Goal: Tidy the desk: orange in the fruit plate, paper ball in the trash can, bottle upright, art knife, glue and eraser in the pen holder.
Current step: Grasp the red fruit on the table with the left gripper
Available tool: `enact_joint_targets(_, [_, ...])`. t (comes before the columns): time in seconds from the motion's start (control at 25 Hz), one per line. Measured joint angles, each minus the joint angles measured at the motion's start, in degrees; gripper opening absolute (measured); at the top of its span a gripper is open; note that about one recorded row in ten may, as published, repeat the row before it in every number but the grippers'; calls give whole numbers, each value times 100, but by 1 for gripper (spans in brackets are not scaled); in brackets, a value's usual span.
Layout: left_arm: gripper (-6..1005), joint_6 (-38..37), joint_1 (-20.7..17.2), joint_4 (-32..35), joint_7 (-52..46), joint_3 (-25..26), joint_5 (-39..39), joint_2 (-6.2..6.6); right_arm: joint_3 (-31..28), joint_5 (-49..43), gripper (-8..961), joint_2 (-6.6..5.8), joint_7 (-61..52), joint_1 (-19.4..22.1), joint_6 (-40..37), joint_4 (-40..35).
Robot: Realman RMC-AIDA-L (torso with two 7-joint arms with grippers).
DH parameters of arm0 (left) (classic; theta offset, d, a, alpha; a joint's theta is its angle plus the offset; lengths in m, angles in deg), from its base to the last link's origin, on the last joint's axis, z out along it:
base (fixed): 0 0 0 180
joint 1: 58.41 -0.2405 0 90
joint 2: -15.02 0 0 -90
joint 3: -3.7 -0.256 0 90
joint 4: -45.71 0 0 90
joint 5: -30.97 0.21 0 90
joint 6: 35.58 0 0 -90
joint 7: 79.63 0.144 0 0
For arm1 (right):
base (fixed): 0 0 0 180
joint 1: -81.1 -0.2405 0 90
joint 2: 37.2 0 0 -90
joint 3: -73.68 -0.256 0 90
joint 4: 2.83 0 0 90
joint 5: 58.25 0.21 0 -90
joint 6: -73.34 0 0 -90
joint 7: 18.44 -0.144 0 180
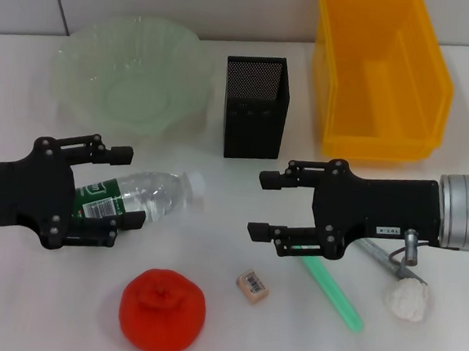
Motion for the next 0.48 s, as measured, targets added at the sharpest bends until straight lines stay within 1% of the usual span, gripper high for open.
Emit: enact_joint_targets(0.48, [797, 108, 0, -17, 2, -9, 0, -2, 0, -1, 709, 0, -15, 10, -2, 5])
